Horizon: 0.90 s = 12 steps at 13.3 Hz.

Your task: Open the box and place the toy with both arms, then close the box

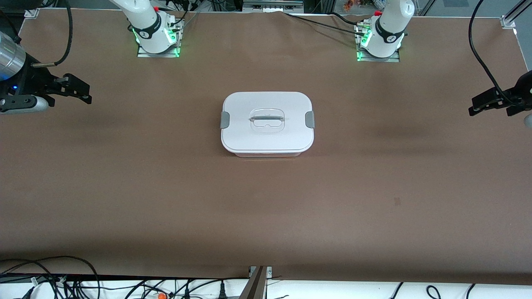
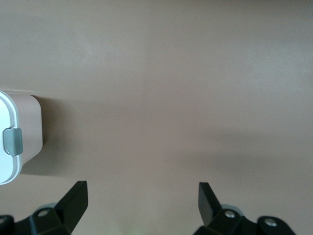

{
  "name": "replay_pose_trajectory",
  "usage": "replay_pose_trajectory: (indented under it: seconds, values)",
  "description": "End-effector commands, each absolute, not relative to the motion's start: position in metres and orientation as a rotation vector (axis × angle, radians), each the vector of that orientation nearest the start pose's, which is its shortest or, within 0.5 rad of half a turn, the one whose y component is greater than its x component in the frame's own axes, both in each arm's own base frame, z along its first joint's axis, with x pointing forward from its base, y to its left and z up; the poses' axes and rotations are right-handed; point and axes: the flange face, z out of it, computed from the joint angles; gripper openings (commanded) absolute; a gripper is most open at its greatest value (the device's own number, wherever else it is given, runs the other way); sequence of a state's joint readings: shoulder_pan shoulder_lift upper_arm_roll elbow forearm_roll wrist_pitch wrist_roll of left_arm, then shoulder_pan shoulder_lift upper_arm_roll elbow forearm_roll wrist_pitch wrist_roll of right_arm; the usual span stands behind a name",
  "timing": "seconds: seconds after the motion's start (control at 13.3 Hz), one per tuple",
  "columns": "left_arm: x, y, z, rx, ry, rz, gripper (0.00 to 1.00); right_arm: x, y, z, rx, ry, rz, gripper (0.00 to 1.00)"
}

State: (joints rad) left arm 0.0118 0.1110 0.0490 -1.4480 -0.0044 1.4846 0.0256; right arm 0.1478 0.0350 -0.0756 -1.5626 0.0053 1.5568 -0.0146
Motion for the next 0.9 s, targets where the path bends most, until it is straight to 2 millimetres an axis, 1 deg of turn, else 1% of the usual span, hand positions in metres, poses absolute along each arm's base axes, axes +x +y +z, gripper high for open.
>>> replay_pose_trajectory:
  seconds: [0.0, 0.22, 0.53, 0.6, 0.75, 0.82]
  values:
    - [0.578, 0.030, 0.600, -3.151, -0.079, 0.156, 1.00, 0.562, 0.042, 0.611, -3.140, -0.120, 0.058, 1.00]
    - [0.580, 0.026, 0.600, -3.165, -0.071, 0.156, 1.00, 0.563, 0.041, 0.612, -3.138, -0.118, 0.055, 1.00]
    - [0.580, 0.028, 0.596, -3.181, -0.089, 0.188, 1.00, 0.562, 0.041, 0.611, -3.140, -0.118, 0.058, 1.00]
    - [0.583, 0.028, 0.599, -3.179, -0.091, 0.183, 1.00, 0.562, 0.041, 0.611, -3.140, -0.118, 0.060, 1.00]
    - [0.591, 0.030, 0.598, -3.167, -0.092, 0.214, 1.00, 0.563, 0.041, 0.611, -3.138, -0.123, 0.058, 1.00]
    - [0.591, 0.030, 0.598, -3.168, -0.092, 0.219, 1.00, 0.562, 0.041, 0.611, -3.139, -0.120, 0.058, 1.00]
